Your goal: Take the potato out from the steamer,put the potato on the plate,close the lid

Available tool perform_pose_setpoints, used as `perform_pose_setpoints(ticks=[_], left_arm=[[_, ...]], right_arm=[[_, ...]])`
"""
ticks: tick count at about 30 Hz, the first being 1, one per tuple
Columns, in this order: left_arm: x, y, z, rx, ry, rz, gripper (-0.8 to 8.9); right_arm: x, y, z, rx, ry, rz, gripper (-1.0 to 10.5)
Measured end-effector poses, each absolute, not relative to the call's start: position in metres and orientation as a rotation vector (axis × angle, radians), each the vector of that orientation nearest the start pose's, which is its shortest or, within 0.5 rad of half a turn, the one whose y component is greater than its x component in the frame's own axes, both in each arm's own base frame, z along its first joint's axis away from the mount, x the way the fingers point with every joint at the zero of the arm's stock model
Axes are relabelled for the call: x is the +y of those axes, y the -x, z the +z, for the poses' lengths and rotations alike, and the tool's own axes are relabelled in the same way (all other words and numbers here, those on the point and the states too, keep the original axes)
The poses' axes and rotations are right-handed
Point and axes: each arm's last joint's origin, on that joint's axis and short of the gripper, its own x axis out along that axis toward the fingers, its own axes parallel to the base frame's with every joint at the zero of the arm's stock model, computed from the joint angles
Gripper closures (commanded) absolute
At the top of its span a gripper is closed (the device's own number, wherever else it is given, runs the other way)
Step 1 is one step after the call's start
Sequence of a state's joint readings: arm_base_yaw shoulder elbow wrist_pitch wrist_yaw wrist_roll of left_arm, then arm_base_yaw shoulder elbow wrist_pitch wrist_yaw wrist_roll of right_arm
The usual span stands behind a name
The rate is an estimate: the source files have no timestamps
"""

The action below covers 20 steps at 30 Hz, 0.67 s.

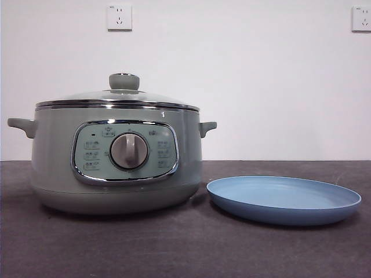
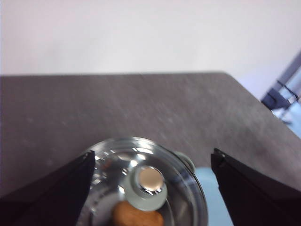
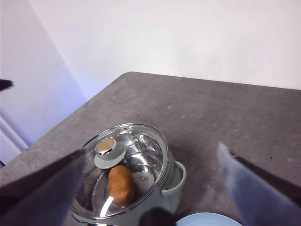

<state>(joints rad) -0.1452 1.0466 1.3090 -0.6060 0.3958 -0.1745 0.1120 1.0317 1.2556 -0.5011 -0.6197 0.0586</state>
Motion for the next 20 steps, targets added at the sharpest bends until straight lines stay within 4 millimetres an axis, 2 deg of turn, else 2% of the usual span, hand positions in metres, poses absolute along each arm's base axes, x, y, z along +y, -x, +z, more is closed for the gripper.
perform_pose_setpoints(ticks=[9,20], left_arm=[[-0.087,-0.246,0.385,0.535,0.152,-0.515,4.04],[-0.129,-0.282,0.334,0.711,0.055,-0.475,4.04]], right_arm=[[0.039,-0.195,0.418,0.299,-0.127,0.717,3.9],[0.039,-0.195,0.417,0.302,-0.128,0.717,3.9]])
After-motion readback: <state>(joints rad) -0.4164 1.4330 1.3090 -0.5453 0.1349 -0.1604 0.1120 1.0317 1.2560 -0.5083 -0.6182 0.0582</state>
